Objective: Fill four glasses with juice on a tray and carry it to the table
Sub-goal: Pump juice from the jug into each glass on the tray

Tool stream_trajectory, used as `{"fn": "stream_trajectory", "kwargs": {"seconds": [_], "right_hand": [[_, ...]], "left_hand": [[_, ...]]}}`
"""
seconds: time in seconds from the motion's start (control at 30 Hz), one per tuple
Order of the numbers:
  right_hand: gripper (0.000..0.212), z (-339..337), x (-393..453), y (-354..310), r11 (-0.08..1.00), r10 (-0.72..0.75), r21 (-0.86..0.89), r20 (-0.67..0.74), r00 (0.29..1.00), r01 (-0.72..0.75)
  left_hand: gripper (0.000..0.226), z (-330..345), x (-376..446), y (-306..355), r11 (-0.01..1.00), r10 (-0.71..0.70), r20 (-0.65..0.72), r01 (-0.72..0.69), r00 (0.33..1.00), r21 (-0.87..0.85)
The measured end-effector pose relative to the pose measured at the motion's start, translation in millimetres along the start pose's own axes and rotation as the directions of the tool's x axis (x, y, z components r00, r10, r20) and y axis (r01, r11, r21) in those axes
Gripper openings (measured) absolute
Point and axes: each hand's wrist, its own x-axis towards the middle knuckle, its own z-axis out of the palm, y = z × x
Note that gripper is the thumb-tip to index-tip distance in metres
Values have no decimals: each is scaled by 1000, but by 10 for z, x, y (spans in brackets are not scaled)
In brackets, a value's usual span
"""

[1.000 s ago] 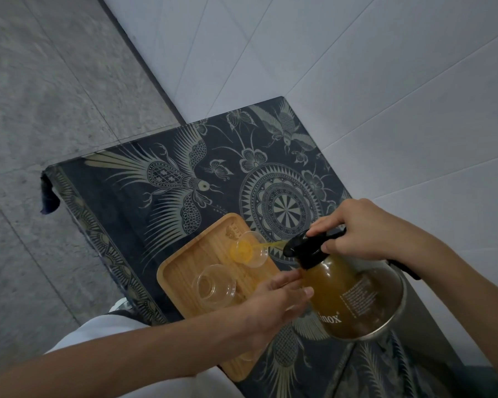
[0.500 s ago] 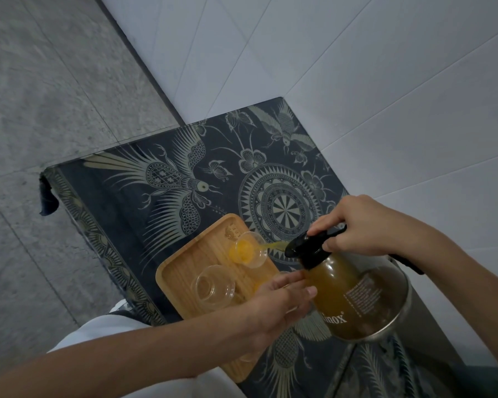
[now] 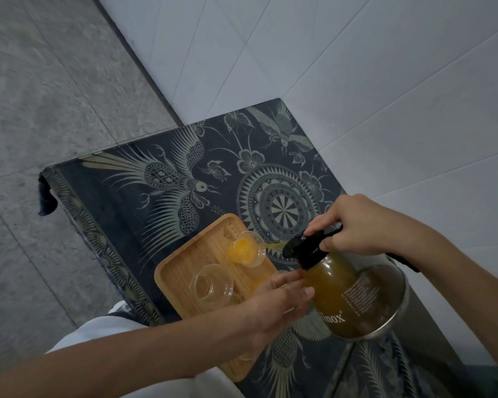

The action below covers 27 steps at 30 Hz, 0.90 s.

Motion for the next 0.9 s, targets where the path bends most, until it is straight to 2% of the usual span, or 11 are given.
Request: {"fn": "stream_trajectory", "kwargs": {"seconds": [0.7, 0.9], "right_hand": [[38, -25, -25, -114, 999, -24, -35, 11, 1000, 24], [45, -24, -43, -94, 999, -40, -26, 3, 999, 40]], "left_hand": [[52, -52, -15, -48, 1000, 8, 4, -8, 1000, 27], [52, -26, -50, -42, 999, 13, 3, -13, 1000, 38]]}}
